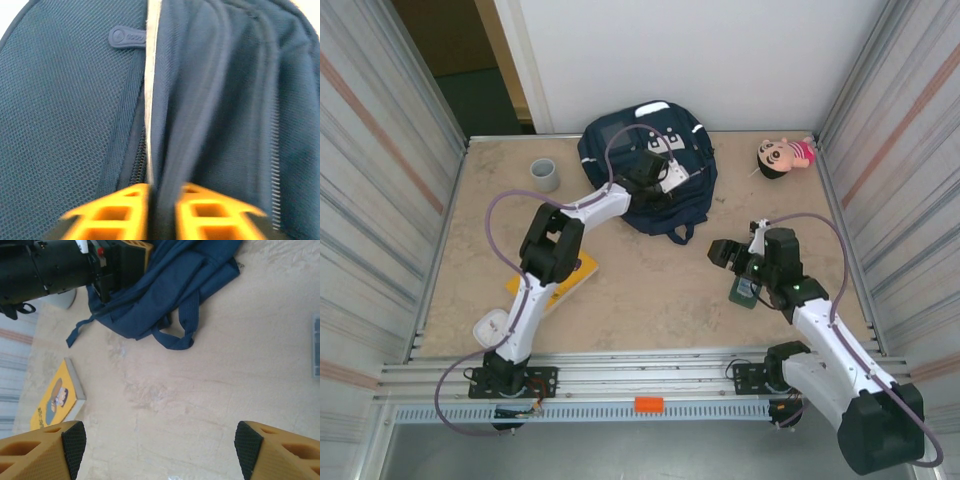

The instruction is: Pack the student bag

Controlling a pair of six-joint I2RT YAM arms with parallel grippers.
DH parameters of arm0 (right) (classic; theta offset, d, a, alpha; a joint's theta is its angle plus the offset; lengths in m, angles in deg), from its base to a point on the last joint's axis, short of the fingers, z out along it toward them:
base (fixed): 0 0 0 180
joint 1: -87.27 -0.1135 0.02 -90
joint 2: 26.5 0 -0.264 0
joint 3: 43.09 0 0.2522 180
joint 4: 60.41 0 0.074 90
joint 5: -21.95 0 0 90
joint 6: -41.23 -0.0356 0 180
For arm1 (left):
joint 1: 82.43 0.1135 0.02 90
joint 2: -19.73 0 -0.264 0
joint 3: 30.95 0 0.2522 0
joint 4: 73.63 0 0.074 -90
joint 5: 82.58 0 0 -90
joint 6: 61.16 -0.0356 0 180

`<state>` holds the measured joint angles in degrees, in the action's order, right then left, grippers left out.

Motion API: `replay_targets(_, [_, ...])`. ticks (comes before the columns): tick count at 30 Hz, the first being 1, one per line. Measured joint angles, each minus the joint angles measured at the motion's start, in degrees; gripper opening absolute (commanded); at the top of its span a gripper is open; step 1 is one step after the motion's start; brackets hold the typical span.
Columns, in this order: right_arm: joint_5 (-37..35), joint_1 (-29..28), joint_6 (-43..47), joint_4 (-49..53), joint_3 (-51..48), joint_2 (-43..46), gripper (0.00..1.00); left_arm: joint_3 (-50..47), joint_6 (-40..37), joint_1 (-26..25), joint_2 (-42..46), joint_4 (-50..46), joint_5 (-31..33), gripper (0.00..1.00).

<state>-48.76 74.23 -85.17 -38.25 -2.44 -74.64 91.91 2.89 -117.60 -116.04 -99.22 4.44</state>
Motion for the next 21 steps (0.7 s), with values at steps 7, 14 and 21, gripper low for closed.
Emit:
replay_targets(7, [0.6, 4.1, 0.0, -0.2, -1.6, 1.3, 0.78, -13.5, -7.2, 2.5, 13.0, -2.3, -10.7, 0.0])
replay_targets(14, [4.9, 5.9, 2.4, -5.2, -3.6, 1.1, 0.74, -24.5, -12.7, 3.1, 29.0, -12.4, -21.2, 0.0])
replay_targets(21, [6.7, 5.9, 7.3, -16.8, -8.8, -0.2, 0.68, -28.9, -15.6, 7.0, 39.2, -21.0, -32.4, 0.0])
